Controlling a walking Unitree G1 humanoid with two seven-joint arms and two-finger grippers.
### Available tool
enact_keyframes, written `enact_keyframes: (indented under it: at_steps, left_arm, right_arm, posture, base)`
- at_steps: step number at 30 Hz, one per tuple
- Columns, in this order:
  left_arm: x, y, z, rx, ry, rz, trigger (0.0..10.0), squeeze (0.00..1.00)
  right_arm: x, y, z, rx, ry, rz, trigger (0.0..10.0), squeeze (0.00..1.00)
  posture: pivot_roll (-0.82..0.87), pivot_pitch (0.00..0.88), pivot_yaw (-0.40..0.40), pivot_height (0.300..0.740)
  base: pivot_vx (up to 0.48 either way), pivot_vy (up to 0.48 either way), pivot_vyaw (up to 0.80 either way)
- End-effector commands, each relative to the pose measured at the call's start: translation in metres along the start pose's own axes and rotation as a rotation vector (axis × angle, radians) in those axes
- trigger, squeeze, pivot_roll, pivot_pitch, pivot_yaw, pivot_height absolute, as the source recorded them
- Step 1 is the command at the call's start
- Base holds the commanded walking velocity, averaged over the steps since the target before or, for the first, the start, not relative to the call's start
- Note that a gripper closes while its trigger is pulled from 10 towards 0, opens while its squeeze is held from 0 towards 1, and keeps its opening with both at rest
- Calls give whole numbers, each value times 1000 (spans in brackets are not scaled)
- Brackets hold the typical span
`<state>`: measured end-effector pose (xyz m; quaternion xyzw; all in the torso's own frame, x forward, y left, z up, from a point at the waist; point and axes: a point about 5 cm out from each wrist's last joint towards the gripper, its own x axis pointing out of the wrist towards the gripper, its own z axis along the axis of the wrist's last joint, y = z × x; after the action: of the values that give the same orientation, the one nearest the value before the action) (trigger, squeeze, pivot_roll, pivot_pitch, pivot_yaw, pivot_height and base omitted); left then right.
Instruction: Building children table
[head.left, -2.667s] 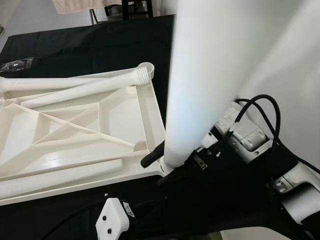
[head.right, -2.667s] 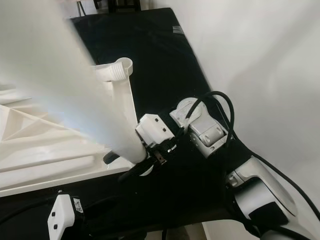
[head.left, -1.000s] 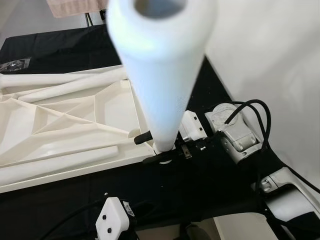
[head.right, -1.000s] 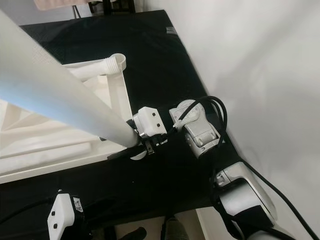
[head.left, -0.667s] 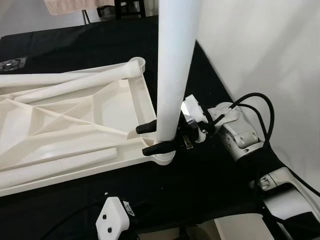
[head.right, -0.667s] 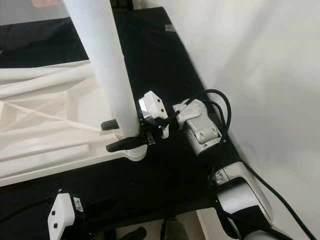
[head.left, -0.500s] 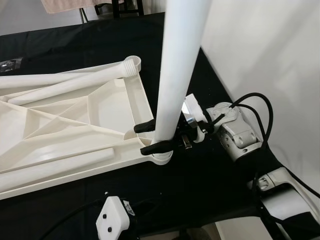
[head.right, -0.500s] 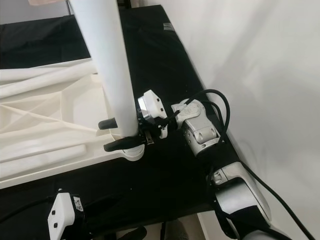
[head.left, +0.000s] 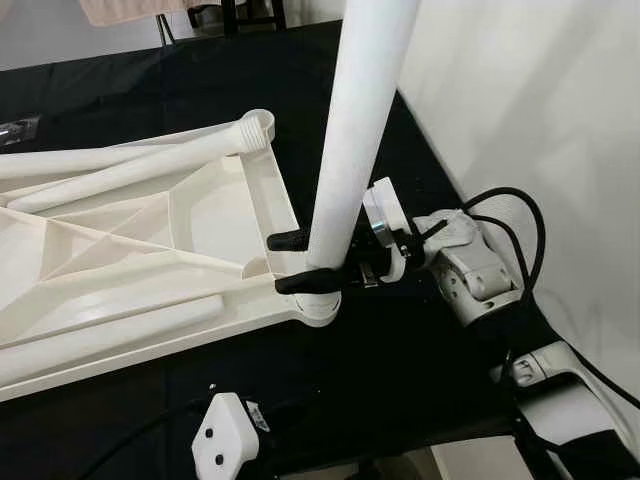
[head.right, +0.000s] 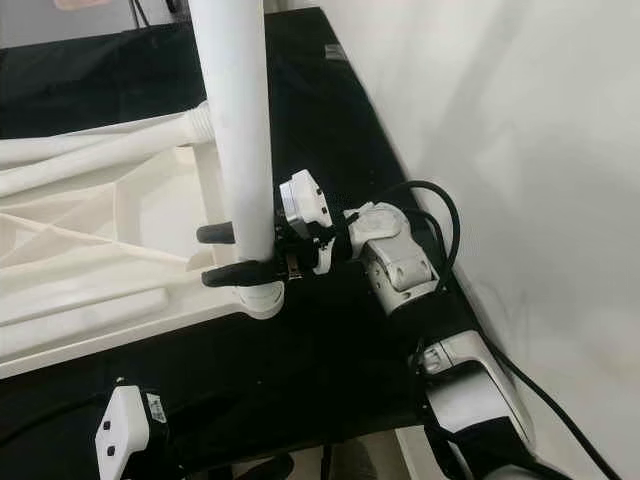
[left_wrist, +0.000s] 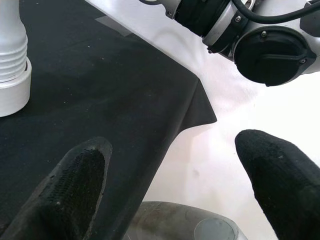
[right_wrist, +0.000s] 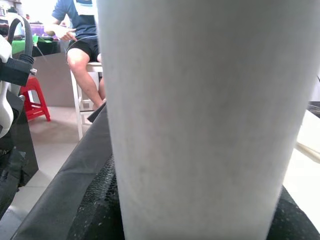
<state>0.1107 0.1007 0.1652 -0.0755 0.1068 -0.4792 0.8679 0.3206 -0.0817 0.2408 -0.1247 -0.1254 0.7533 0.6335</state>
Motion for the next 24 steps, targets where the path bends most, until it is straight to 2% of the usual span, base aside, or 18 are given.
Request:
enact_keyframes:
  at_steps: [1, 3, 6, 7, 13, 15, 18, 20, 24]
  left_arm:
    - [-1, -2, -3, -16, 20, -3, 10000, 0]
    - [-1, -2, -3, -15, 19, -3, 10000, 0]
    - [-1, -2, -3, -15, 18, -2, 10000, 0]
    - [-1, -2, -3, -15, 18, -2, 10000, 0]
    - [-1, -1, -2, -15, 18, -2, 10000, 0]
    - [-1, -1, -2, -15, 18, -2, 10000, 0]
    - [-1, -1, -2, -17, 17, -2, 10000, 0]
    - [-1, -1, -3, -18, 16, -1, 10000, 0]
    - [-1, -1, -3, -19, 16, 0, 10000, 0]
  right_arm:
    - [0, 8, -18, 64, 83, 24, 10000, 0]
    - [-3, 17, -27, 80, 167, 95, 10000, 0]
    - [-5, 21, -31, 92, 200, 133, 10000, 0]
    - [-7, 26, -33, 126, 233, 191, 10000, 0]
    - [-8, 29, -33, 170, 253, 256, 10000, 0]
    - [-8, 27, -31, 189, 248, 267, 10000, 0]
    - [-1, 10, -25, 260, 179, 246, 10000, 0]
    - [3, 5, -22, 282, 138, 235, 10000, 0]
    - [7, 0, -18, 305, 72, 227, 10000, 0]
  posture:
    - [46, 279, 4, 740]
    - [46, 280, 4, 740]
    - [48, 283, 3, 740]
    - [47, 287, 6, 740]
    - [47, 287, 7, 740]
    - [47, 288, 7, 740]
    - [46, 289, 4, 740]
    - [47, 289, 2, 740]
    - [49, 290, 0, 740]
  base:
    - [0, 0, 0]
    - [0, 0, 0]
    - [0, 0, 0]
    - [0, 0, 0]
    - [0, 0, 0]
    - [0, 0, 0]
    - [0, 0, 0]
    - [0, 0, 0]
    - [0, 0, 0]
